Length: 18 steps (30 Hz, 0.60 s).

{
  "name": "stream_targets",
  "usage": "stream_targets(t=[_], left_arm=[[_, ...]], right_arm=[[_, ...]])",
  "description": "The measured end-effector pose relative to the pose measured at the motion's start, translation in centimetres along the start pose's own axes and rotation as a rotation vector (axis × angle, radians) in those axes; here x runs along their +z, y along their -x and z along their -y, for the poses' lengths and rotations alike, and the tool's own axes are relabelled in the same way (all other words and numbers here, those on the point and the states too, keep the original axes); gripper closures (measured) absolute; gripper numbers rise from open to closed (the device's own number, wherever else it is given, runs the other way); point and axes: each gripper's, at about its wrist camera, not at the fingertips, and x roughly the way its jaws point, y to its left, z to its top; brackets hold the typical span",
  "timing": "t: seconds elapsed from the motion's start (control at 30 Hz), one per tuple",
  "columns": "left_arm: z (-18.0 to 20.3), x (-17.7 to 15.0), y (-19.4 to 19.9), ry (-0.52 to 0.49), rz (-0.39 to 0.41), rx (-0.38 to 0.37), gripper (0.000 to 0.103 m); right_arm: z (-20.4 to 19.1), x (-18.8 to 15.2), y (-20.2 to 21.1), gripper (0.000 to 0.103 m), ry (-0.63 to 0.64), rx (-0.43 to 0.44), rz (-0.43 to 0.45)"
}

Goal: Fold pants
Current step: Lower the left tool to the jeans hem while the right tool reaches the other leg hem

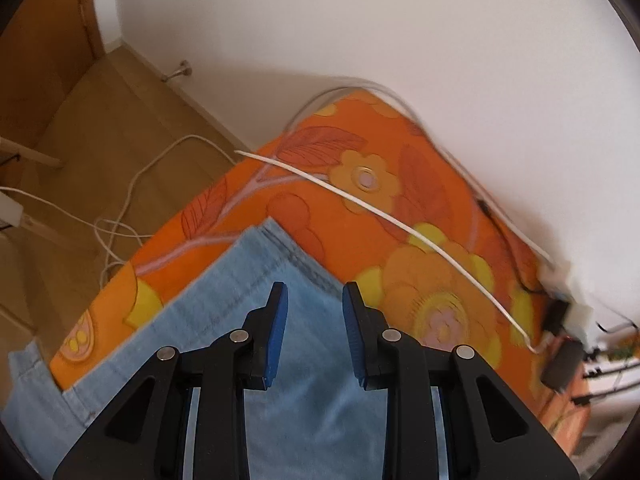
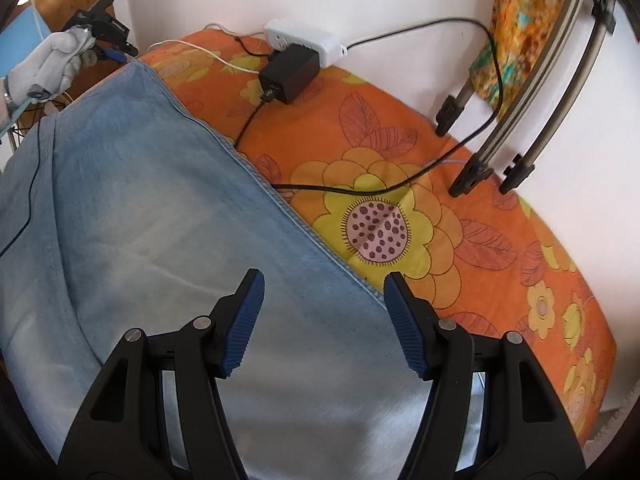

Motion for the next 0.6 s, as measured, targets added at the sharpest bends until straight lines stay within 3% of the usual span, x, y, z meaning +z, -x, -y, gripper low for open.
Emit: stream_targets(t=[0.23,0.5,0.6], left_arm=[[-1.1,1.0,-2.1,0.079,-0.017,0.042,0.076],[1.4,0.8,-2.8,-0.054,0.068,0.172,0.076],[1.5,0.2,-2.7,-0.095,0.101,0.211,0.089]], right_arm=[[2.3,-0.4,-1.5,0.038,-0.024,0.051,-0.002],[3.6,-0.6,-1.8,0.038,0.013,0.106,-0.005],[4.0,-0.7,-2.3,0.038,0.016,0.131,-0.022]])
